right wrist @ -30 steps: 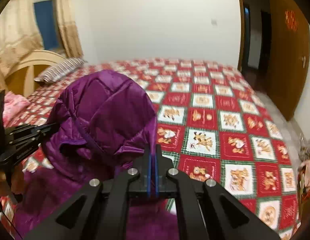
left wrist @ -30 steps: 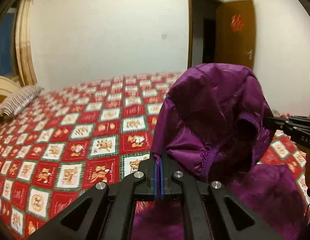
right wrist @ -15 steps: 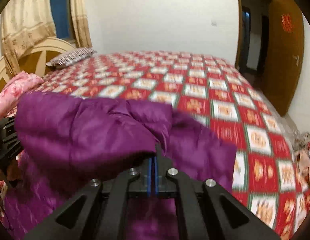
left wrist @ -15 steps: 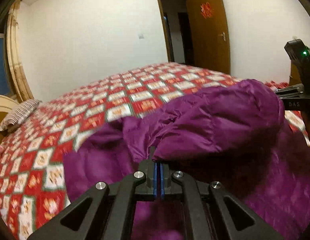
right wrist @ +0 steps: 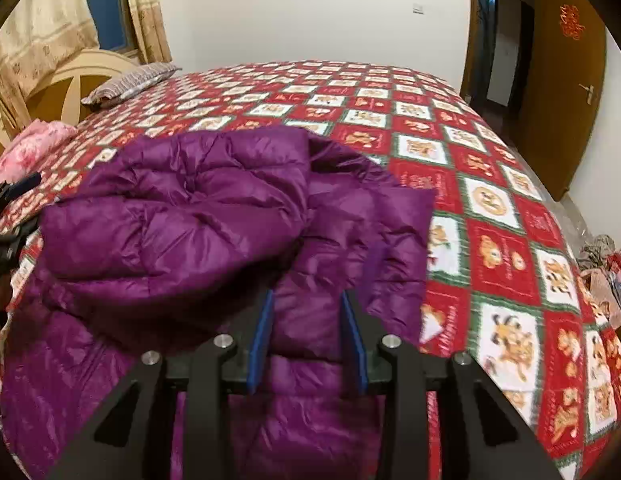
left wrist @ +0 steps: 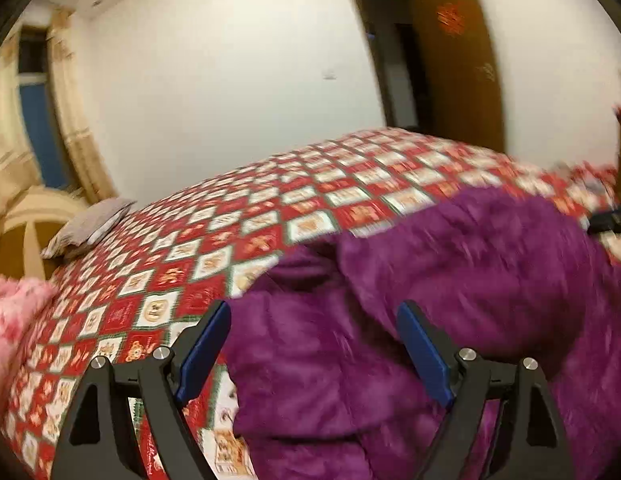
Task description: Fold large clothes
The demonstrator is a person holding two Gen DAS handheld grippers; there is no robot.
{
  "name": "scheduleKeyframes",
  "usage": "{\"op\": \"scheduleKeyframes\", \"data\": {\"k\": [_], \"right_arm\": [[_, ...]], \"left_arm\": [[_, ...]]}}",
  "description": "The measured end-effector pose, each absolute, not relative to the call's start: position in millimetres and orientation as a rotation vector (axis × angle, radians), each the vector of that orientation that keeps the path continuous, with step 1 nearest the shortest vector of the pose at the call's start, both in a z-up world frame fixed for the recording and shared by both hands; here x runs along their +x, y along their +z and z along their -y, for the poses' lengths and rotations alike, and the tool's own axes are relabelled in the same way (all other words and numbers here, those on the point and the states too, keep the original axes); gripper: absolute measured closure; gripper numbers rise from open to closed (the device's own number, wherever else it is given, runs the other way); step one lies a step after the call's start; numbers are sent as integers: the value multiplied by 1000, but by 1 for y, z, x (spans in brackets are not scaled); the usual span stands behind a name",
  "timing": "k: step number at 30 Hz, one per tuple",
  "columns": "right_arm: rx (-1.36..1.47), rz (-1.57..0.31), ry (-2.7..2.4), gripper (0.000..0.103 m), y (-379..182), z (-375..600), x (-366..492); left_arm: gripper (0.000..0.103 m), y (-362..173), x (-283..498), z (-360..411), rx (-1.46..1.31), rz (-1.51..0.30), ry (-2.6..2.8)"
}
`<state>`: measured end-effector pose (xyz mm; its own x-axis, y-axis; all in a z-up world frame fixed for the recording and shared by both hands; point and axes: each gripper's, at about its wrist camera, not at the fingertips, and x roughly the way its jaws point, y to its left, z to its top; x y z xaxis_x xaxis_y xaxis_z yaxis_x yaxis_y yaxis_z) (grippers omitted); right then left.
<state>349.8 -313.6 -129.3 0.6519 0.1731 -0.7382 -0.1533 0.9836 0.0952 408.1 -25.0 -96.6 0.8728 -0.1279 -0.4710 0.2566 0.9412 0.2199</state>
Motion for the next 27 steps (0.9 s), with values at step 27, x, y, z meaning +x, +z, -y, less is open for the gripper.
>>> {"op": "scheduleKeyframes", "data": {"k": [27], "right_arm": [[145, -777, 89, 72, -99, 229, 458]], "left_arm": [[12, -113, 519, 105, 232, -680, 126]]}}
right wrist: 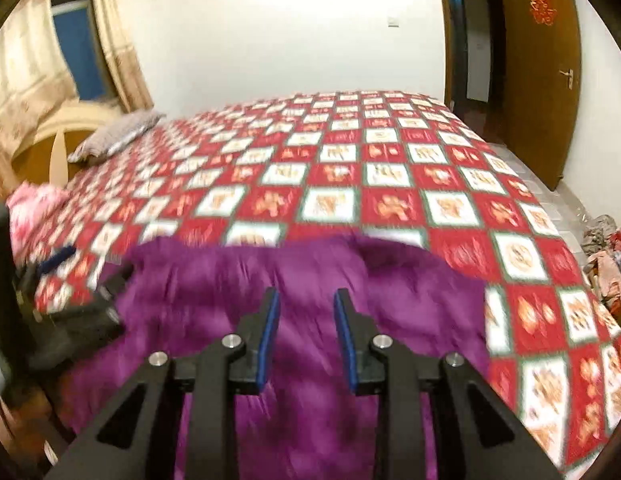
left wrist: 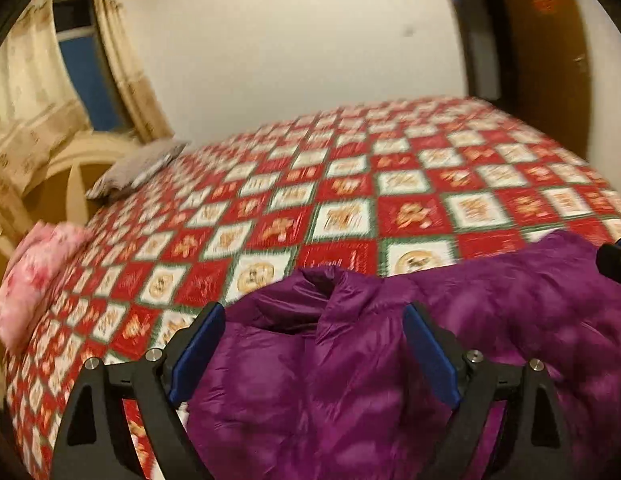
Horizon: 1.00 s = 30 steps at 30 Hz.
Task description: Fold large clothes
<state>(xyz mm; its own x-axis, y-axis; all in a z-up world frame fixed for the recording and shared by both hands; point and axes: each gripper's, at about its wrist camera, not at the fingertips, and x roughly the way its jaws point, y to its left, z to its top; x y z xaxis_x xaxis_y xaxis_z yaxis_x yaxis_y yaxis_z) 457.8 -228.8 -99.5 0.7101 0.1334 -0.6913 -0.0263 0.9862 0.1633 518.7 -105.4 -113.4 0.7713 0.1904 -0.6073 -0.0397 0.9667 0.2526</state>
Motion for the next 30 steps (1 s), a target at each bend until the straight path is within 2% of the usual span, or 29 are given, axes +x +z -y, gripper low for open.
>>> {"op": "scheduleKeyframes", "data": {"k": [4, 10, 30], "right_arm": [[218, -842, 28, 72, -140, 226, 495], [203, -887, -7, 74, -188, 231, 492], [116, -893, -47, 74, -198, 223, 494]], "left_arm": [[12, -149, 542, 112, 231, -752, 170], [12, -179, 539, 121, 273, -745, 170], [10, -194, 546, 136, 362, -753, 212]]}}
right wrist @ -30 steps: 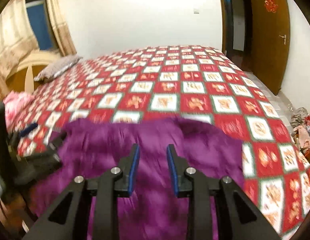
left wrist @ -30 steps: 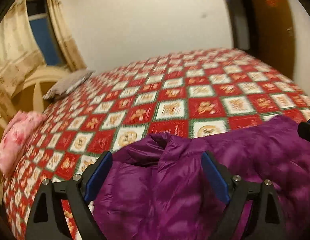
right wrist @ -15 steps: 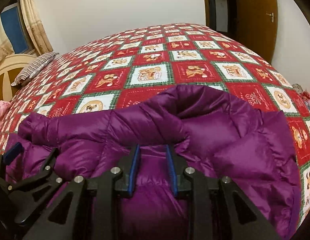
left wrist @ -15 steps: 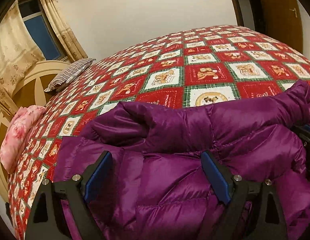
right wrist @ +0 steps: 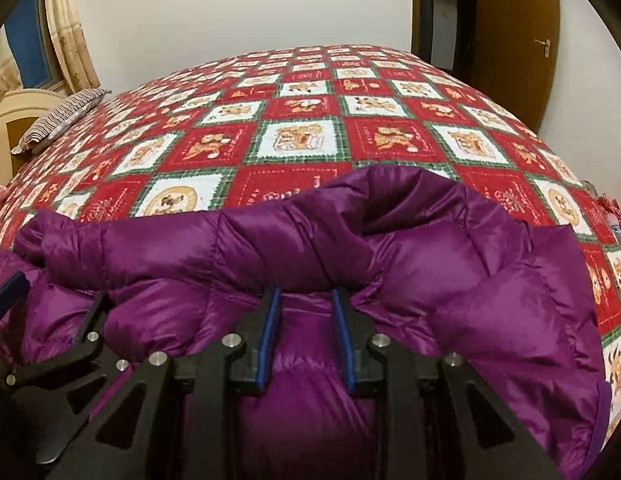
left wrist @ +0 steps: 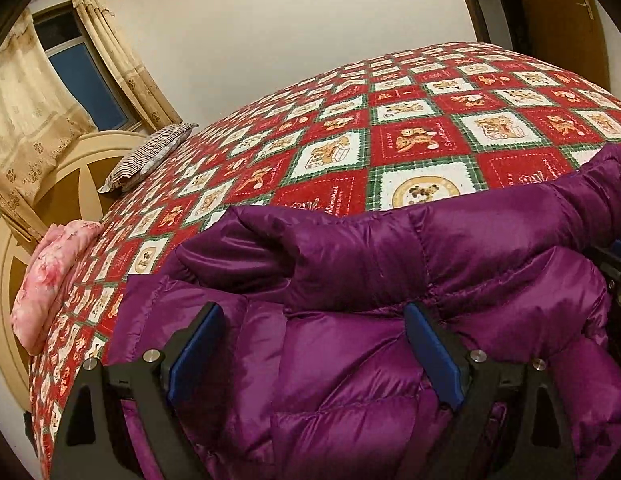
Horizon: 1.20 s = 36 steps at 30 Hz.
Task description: Fold large clothes
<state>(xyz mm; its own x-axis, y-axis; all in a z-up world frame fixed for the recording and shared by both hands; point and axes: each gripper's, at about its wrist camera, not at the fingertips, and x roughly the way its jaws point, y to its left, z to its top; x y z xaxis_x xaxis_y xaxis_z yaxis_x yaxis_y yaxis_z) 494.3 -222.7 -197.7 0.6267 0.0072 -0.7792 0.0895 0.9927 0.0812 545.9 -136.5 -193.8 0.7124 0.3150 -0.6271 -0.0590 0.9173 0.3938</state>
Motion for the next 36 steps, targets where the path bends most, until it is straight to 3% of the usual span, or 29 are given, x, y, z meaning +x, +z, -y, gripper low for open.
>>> {"op": "scheduleKeyframes", "data": {"k": [12, 15, 20, 28, 36], "right_arm": [[114, -902, -43, 74, -198, 222, 497], [124, -920, -4, 73, -186, 225, 489], [139, -854, 67, 66, -142, 223, 427], [129, -917, 106, 65, -172, 209, 389], [78, -896, 90, 65, -184, 204, 391]], "left_arm": [[10, -191, 550, 135, 360, -775, 205], [11, -164, 539, 119, 281, -820, 183], [11, -125, 475, 108, 202, -713, 79], [10, -179, 456, 132, 295, -760, 86], [7, -190, 464, 128, 260, -787, 76]]}}
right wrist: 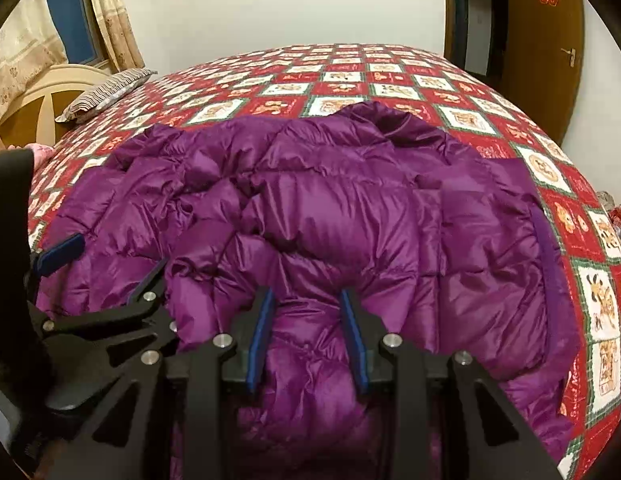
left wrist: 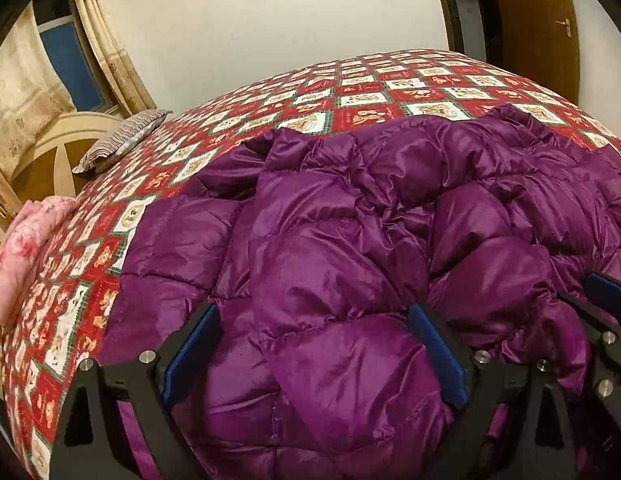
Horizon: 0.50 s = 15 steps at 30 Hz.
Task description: Fold large clothes
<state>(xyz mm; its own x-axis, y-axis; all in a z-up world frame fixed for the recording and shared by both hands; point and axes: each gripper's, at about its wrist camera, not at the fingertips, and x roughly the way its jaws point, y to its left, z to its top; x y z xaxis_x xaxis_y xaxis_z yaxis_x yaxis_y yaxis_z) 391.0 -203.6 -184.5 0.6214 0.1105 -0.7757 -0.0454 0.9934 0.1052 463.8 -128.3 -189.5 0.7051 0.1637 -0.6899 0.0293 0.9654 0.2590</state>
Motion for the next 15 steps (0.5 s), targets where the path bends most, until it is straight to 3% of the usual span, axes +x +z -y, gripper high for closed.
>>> {"op": "scheduleKeyframes", "data": {"k": [15], "right_arm": [[52, -877, 70, 64, -187, 201, 387]], "left_arm": [[6, -193, 462, 133, 294, -766, 100]]}}
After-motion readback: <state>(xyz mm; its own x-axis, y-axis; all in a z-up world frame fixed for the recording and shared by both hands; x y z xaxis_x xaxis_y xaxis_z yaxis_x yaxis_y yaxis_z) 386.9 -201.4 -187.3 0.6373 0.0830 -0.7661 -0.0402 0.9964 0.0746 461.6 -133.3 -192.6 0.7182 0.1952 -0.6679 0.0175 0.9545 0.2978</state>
